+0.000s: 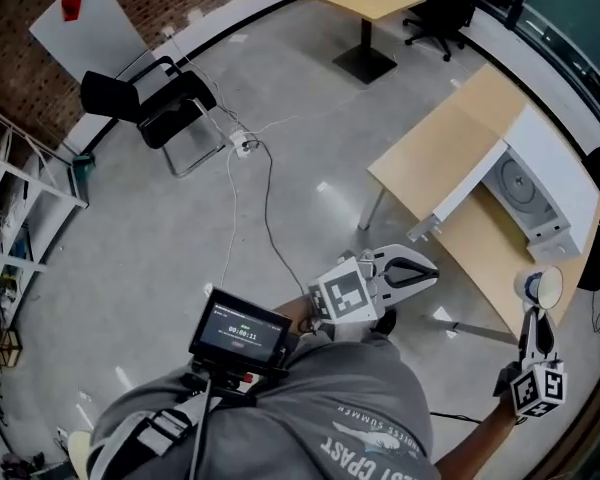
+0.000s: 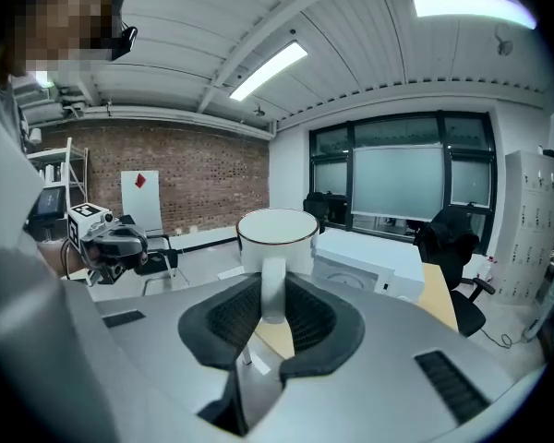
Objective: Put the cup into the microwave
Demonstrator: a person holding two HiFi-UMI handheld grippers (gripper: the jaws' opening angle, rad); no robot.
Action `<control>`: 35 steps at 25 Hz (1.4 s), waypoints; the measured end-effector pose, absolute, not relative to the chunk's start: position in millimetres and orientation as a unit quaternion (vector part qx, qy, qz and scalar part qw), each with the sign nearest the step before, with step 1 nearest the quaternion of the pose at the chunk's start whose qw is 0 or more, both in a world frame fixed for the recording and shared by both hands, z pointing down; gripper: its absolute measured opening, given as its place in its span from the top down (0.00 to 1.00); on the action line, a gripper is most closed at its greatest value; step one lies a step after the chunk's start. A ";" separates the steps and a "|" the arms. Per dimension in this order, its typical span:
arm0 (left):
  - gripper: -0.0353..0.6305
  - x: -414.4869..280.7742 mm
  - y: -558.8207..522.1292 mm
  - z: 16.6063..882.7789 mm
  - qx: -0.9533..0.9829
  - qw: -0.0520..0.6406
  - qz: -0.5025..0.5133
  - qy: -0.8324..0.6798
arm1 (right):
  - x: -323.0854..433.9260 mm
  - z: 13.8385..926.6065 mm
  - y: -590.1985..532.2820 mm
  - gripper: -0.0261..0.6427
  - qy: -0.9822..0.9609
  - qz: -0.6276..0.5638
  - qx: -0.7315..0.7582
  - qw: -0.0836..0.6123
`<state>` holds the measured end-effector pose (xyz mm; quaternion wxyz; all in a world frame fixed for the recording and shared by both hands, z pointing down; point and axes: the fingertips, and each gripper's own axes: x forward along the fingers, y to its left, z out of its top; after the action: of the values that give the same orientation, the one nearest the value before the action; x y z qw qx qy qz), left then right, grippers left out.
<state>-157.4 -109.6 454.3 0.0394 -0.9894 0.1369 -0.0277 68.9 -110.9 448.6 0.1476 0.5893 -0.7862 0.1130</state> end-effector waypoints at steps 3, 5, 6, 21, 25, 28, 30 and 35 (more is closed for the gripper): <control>0.92 -151.5 -119.5 468.3 -0.988 0.037 -0.035 0.146 | 77.1 475.4 -138.4 0.85 -0.792 0.122 0.580 0.148; 0.92 -154.7 -123.3 472.3 -0.986 0.034 -0.042 0.156 | 77.6 487.4 -155.9 0.85 -0.797 0.128 0.571 0.151; 0.92 -157.7 -125.7 470.5 -0.985 0.032 -0.043 0.163 | 77.0 491.0 -164.9 0.85 -0.799 0.131 0.567 0.155; 0.92 -147.3 -182.9 478.5 -0.962 -0.054 -0.071 0.257 | 138.8 617.2 -348.9 0.85 -0.776 0.191 0.559 0.222; 0.92 -139.1 -199.2 494.0 -0.955 -0.076 -0.091 0.272 | 165.1 656.8 -395.6 0.85 -0.757 0.197 0.583 0.221; 0.92 -134.7 -209.0 504.6 -0.950 -0.092 -0.102 0.281 | 182.5 682.0 -430.4 0.85 -0.742 0.200 0.602 0.215; 0.92 -130.5 -213.6 511.8 -0.947 -0.098 -0.109 0.285 | 193.0 697.2 -451.5 0.85 -0.735 0.203 0.611 0.210; 0.92 -126.3 -223.2 529.3 -0.942 -0.114 -0.122 0.292 | 211.4 724.5 -496.6 0.85 -0.723 0.200 0.632 0.195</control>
<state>-126.3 -223.2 529.3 -0.1140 -0.9416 0.2922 -0.1224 211.4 -496.6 724.5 0.1950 0.6316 -0.7233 0.1997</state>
